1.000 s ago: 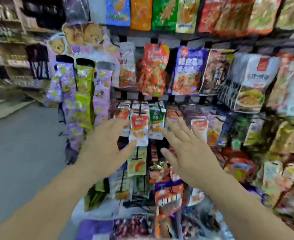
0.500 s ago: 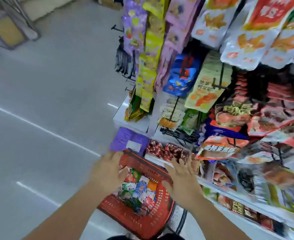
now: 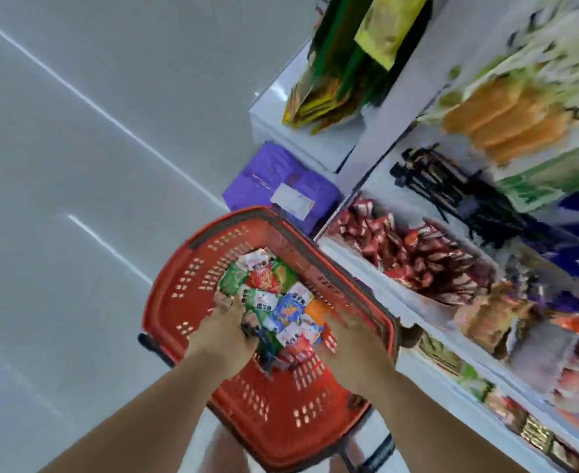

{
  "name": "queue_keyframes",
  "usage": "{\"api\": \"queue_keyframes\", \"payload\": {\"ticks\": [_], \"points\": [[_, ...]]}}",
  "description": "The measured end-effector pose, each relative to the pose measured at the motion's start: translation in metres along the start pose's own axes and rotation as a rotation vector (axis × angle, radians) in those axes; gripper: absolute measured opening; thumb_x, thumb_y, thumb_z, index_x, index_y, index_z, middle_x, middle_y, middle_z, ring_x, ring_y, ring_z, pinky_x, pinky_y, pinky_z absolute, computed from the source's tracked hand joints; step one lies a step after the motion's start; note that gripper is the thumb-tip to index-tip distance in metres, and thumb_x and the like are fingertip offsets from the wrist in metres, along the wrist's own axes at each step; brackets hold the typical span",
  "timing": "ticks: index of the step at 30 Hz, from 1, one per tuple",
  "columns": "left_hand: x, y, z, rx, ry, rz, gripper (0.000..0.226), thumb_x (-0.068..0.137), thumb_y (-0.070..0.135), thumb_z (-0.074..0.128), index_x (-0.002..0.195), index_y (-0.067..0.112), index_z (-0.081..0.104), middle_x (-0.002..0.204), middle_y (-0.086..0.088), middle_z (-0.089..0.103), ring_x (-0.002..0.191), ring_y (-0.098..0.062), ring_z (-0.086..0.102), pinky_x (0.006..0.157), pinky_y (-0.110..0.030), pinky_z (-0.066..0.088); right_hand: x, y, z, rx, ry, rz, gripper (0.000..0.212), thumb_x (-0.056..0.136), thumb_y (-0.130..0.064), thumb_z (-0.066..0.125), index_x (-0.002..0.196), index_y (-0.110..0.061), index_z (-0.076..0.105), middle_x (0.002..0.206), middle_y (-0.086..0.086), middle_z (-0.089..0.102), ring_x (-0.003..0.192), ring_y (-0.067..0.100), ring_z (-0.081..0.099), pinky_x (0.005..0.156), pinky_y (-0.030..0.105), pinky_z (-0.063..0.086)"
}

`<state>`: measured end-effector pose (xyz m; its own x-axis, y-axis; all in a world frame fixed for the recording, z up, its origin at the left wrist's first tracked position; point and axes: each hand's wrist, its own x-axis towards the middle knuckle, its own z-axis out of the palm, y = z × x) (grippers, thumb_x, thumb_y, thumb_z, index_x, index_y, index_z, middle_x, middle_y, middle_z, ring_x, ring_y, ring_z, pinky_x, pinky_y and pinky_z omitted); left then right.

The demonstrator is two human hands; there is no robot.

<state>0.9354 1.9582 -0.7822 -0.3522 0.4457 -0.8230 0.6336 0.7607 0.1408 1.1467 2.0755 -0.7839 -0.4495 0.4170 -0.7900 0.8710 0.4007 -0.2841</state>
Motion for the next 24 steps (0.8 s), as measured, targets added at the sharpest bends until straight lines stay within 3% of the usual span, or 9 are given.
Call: {"api": "queue_keyframes", "payload": {"ticks": [2,5,8,11,14,17,20,22,24], "points": [[0.042,-0.014,0.031,0.041,-0.040,-0.040,0.082,0.098,0.047,0.058,0.165,0.026,0.016,0.163,-0.006,0.034,0.143,-0.034,0.043,0.112,-0.052,0.045,0.052,0.008,0.039,0.025,-0.039,0.021,0.069,0.102,-0.060,0.046,0.163,-0.036,0.024,0.171,0.005,0.019,0.154,0.030,0.028,0.122,0.040,0.031],[0.094,-0.032,0.078,0.127,-0.098,-0.113,0.069,0.097,0.045,0.056,0.158,0.026,0.030,0.153,-0.007,0.048,0.136,-0.035,0.049,0.107,-0.051,0.048,0.118,0.019,0.099,0.032,-0.110,0.057,0.069,0.101,-0.058,0.050,0.162,-0.033,0.029,0.163,0.012,0.038,0.150,0.030,0.035,0.117,0.039,0.038],[0.137,-0.040,0.118,0.279,-0.198,-0.092,0.047,0.099,0.036,0.053,0.143,0.021,0.047,0.141,-0.009,0.058,0.129,-0.032,0.052,0.105,-0.046,0.047,0.166,0.028,0.146,0.023,-0.157,0.064,0.075,0.101,-0.056,0.052,0.164,-0.027,0.023,0.170,0.012,0.022,0.157,0.028,0.021,0.123,0.039,0.029],[0.175,-0.047,0.143,0.474,-0.291,-0.078,0.039,0.097,0.032,0.050,0.133,0.021,0.058,0.139,-0.009,0.061,0.130,-0.030,0.052,0.113,-0.051,0.040,0.199,0.033,0.179,0.062,-0.131,0.083,0.086,0.095,-0.060,0.061,0.164,-0.034,0.017,0.172,0.012,0.013,0.157,0.031,0.018,0.125,0.041,0.026],[0.205,-0.059,0.162,0.685,-0.384,-0.055,0.056,0.099,0.029,0.047,0.154,0.019,0.044,0.161,-0.014,0.042,0.150,-0.038,0.034,0.123,-0.070,0.010,0.221,0.032,0.204,0.103,-0.140,0.082,0.102,0.083,-0.064,0.073,0.163,-0.041,0.014,0.173,0.006,0.004,0.157,0.036,0.012,0.124,0.051,0.027],[0.225,-0.071,0.170,0.768,-0.415,-0.007,0.066,0.101,0.025,0.048,0.163,0.020,0.026,0.171,-0.016,0.020,0.157,-0.040,0.018,0.121,-0.074,0.005,0.232,0.021,0.226,0.052,-0.073,-0.018,0.107,0.078,-0.062,0.080,0.163,-0.033,0.022,0.168,0.003,0.018,0.151,0.035,0.020,0.121,0.049,0.031],[0.238,-0.077,0.170,0.817,-0.437,0.097,0.064,0.105,0.023,0.043,0.164,0.011,0.019,0.167,-0.018,0.027,0.152,-0.037,0.031,0.121,-0.065,0.024,0.238,0.004,0.247,0.016,0.001,-0.139,0.101,0.078,-0.057,0.082,0.160,-0.021,0.034,0.156,0.008,0.040,0.141,0.032,0.037,0.116,0.042,0.035],[0.238,-0.072,0.164,0.773,-0.479,0.199,0.058,0.109,0.018,0.043,0.162,0.005,0.024,0.160,-0.021,0.039,0.141,-0.032,0.046,0.115,-0.045,0.038,0.242,-0.005,0.262,0.095,-0.021,-0.120,0.104,0.076,-0.053,0.085,0.160,-0.021,0.032,0.155,0.009,0.044,0.140,0.032,0.041,0.115,0.045,0.039],[0.235,-0.064,0.149,0.738,-0.522,0.245,0.061,0.110,0.013,0.043,0.163,0.002,0.016,0.162,-0.022,0.035,0.143,-0.034,0.043,0.113,-0.038,0.036,0.247,-0.010,0.272,0.207,0.026,-0.007,0.106,0.073,-0.052,0.088,0.158,-0.025,0.033,0.152,0.006,0.048,0.138,0.030,0.044,0.112,0.048,0.043]]}}
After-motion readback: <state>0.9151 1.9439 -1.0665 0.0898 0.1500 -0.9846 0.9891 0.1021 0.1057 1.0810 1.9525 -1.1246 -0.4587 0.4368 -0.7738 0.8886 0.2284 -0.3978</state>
